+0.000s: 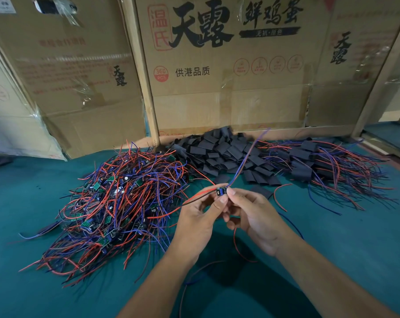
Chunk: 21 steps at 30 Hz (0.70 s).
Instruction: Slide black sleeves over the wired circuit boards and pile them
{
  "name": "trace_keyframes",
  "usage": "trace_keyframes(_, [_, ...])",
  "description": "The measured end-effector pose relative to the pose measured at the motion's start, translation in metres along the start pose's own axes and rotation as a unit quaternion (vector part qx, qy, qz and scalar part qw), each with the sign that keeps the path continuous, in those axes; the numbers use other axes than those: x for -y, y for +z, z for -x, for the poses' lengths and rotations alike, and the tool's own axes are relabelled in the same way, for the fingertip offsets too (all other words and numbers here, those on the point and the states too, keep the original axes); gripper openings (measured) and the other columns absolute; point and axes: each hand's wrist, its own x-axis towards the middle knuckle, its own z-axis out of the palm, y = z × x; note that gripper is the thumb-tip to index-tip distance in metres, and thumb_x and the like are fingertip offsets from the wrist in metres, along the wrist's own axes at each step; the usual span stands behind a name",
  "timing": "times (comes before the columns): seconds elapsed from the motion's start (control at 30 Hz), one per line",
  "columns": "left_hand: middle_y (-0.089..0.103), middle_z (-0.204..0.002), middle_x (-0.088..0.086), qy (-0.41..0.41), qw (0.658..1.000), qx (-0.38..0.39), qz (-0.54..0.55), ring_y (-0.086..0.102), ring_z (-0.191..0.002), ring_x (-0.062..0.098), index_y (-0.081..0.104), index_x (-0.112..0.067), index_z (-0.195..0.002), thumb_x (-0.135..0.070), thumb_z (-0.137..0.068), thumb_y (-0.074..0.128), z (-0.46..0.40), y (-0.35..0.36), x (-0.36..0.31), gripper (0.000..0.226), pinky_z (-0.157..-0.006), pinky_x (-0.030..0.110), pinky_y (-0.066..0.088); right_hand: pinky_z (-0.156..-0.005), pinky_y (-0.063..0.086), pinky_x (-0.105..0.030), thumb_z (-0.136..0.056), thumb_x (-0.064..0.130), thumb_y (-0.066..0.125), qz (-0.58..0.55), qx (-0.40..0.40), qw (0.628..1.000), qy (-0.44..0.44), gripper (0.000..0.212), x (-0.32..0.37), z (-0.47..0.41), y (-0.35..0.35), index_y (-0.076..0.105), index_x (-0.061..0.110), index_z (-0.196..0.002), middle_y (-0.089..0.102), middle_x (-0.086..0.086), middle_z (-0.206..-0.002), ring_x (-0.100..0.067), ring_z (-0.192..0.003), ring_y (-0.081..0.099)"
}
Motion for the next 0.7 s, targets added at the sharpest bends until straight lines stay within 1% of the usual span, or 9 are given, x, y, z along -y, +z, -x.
trace_keyframes(0.1, [0.057, -0.078, 0.016, 0.006, 0.999, 0.022, -0.031, 0.056, -0.067, 0.025, 0.064, 0.002, -0.095, -0.015, -0.099, 0.061, -0.001, -0.004, -0.002, 0.018, -0.063, 0.039, 0.055, -0.053, 0.037, -0.029, -0.095, 0.026, 0.058, 0.004, -0.010, 1.000, 0.004, 0.031, 0.000, 0.000, 0.001, 0.068, -0.003, -0.092, 0.058, -0.008, -0.072, -0.018, -0.062, 0.052])
trace_keyframes(0.23, [0.057, -0.077, 0.022, 0.018, 0.996, 0.050, -0.070, 0.060, -0.066, 0.027, 0.066, -0.003, -0.099, -0.025, -0.100, 0.060, 0.001, -0.006, -0.002, 0.023, -0.069, 0.050, 0.057, -0.053, 0.038, -0.029, -0.092, 0.031, 0.059, 0.006, -0.004, 1.000, 0.004, 0.042, 0.002, 0.000, -0.001, 0.066, -0.010, -0.097, 0.058, -0.011, -0.074, -0.017, -0.061, 0.052])
trace_keyframes(0.37, [0.055, -0.068, 0.007, 0.032, 0.997, -0.003, -0.072, 0.055, -0.059, 0.021, 0.069, -0.008, -0.092, -0.029, -0.098, 0.062, 0.000, -0.004, -0.001, 0.022, -0.055, 0.036, 0.052, -0.053, 0.040, -0.028, -0.097, 0.031, 0.053, 0.029, 0.033, 0.999, 0.011, 0.028, 0.000, 0.001, 0.001, 0.068, 0.009, -0.090, 0.058, -0.008, -0.072, -0.019, -0.063, 0.053])
trace_keyframes(0.43, [0.061, -0.072, 0.012, 0.034, 0.996, -0.028, -0.079, 0.057, -0.063, 0.023, 0.070, -0.011, -0.094, -0.033, -0.097, 0.062, -0.001, -0.007, -0.001, 0.023, -0.058, 0.040, 0.052, -0.054, 0.044, -0.027, -0.102, 0.026, 0.051, 0.082, 0.042, 0.996, 0.020, 0.026, 0.002, 0.000, -0.003, 0.070, 0.011, -0.092, 0.061, -0.006, -0.073, -0.019, -0.064, 0.056])
trace_keyframes(0.47, [0.067, -0.080, 0.013, 0.029, 0.995, -0.050, -0.081, 0.061, -0.069, 0.023, 0.071, -0.014, -0.094, -0.035, -0.096, 0.062, -0.003, -0.009, -0.001, 0.023, -0.064, 0.043, 0.053, -0.057, 0.046, -0.028, -0.102, 0.024, 0.051, 0.147, 0.031, 0.989, 0.017, 0.025, 0.004, -0.002, -0.008, 0.070, 0.011, -0.093, 0.064, -0.003, -0.073, -0.018, -0.065, 0.058])
trace_keyframes(0.5, [0.072, -0.090, 0.009, 0.020, 0.994, -0.078, -0.080, 0.063, -0.077, 0.020, 0.072, -0.018, -0.093, -0.038, -0.095, 0.061, -0.005, -0.012, -0.003, 0.023, -0.069, 0.041, 0.053, -0.061, 0.047, -0.029, -0.101, 0.023, 0.052, 0.239, 0.007, 0.971, 0.006, 0.022, 0.006, -0.005, -0.017, 0.071, 0.014, -0.092, 0.066, 0.001, -0.073, -0.016, -0.067, 0.060])
trace_keyframes(0.53, [0.073, -0.097, 0.005, 0.011, 0.992, -0.103, -0.074, 0.064, -0.083, 0.016, 0.074, -0.022, -0.090, -0.040, -0.094, 0.060, -0.007, -0.015, -0.005, 0.022, -0.070, 0.037, 0.054, -0.067, 0.048, -0.029, -0.099, 0.023, 0.054, 0.348, -0.030, 0.937, -0.012, 0.020, 0.007, -0.009, -0.028, 0.071, 0.018, -0.090, 0.068, 0.004, -0.075, -0.015, -0.070, 0.062])
trace_keyframes(0.6, [0.074, -0.102, 0.003, -0.001, 0.990, -0.129, -0.056, 0.063, -0.086, 0.013, 0.074, -0.028, -0.085, -0.040, -0.093, 0.058, -0.010, -0.019, -0.010, 0.022, -0.069, 0.032, 0.053, -0.076, 0.046, -0.026, -0.096, 0.022, 0.056, 0.517, -0.109, 0.848, -0.040, 0.015, 0.008, -0.016, -0.050, 0.069, 0.022, -0.089, 0.070, 0.006, -0.086, -0.015, -0.082, 0.062])
trace_keyframes(0.7, [0.074, -0.103, 0.002, -0.002, 0.987, -0.144, -0.068, 0.063, -0.087, 0.014, 0.074, -0.028, -0.082, -0.038, -0.094, 0.056, -0.011, -0.027, -0.013, 0.023, -0.069, 0.032, 0.051, -0.084, 0.047, -0.034, -0.098, 0.020, 0.051, 0.594, -0.157, 0.788, -0.036, 0.014, 0.002, -0.022, -0.072, 0.064, 0.022, -0.098, 0.064, 0.002, -0.102, -0.020, -0.097, 0.058])
